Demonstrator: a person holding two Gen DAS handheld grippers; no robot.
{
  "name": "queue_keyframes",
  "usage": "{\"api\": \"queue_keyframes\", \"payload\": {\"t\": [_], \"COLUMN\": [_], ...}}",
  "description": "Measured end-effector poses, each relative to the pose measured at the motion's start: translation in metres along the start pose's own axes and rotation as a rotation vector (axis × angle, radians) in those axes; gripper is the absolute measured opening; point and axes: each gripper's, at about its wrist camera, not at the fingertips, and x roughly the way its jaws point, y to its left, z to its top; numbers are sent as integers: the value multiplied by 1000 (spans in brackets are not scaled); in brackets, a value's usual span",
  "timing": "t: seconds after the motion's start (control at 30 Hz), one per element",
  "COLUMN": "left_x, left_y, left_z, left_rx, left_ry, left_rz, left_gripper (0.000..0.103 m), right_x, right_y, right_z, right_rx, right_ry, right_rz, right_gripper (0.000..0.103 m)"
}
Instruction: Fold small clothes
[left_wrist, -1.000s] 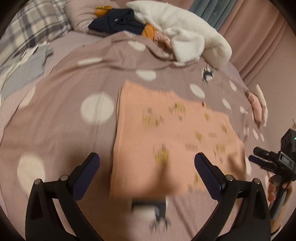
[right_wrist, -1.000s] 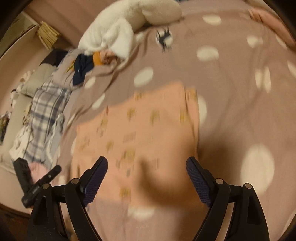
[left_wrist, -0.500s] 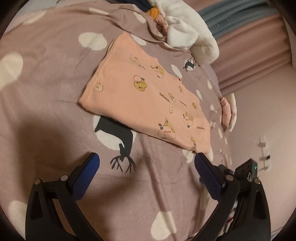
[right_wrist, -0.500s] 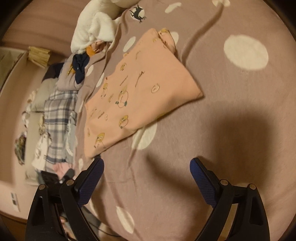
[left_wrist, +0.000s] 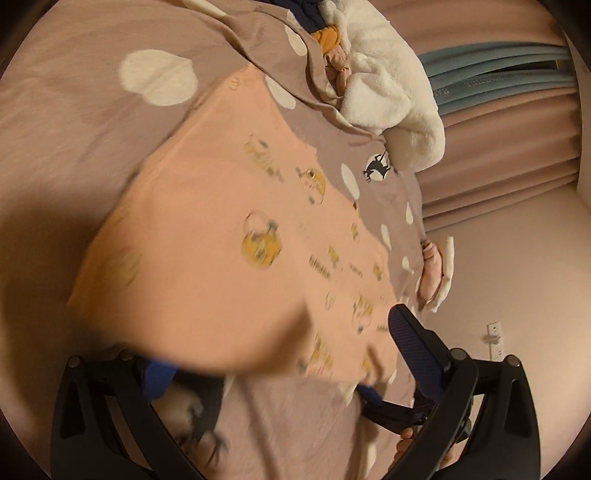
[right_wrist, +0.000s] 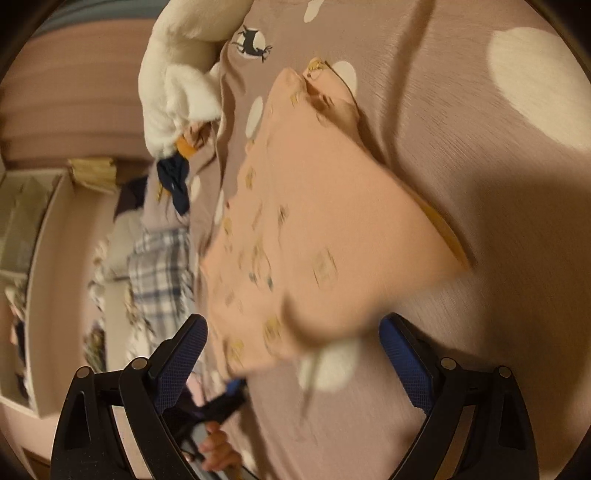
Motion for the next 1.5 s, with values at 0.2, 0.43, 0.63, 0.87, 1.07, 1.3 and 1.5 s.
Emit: {"api": "queue_keyframes", "payload": {"t": [0.2, 0.43, 0.63, 0.87, 1.07, 1.3, 1.5], "left_x": [27, 48, 51, 45, 47, 39, 9], "left_y": [-8, -13, -14, 16, -2, -7, -25], "left_z": [26, 41, 36, 41, 35, 38, 17], "left_rx": [-1, -12, 76, 13, 111, 76, 150], "left_ry": [-14, -57, -98, -106, -113, -51, -15], "left_rz": [-7, 45, 157, 155, 262, 268, 229], "left_gripper": [103, 101, 64, 19, 16, 12, 11], "right_x": [23, 40, 44, 46, 44, 30, 7], "right_y": [10, 22, 28, 34, 35, 38, 29], "right_z": [34, 52, 51, 51, 52, 48, 35], "right_rx": [38, -18, -81, -90, -162, -207, -143], "right_ry": [0, -4, -16, -39, -30, -45, -17], "right_rz": [6, -58, -114, -225, -400, -311, -165], "right_gripper": [103, 103, 103, 79, 31, 20, 17]}}
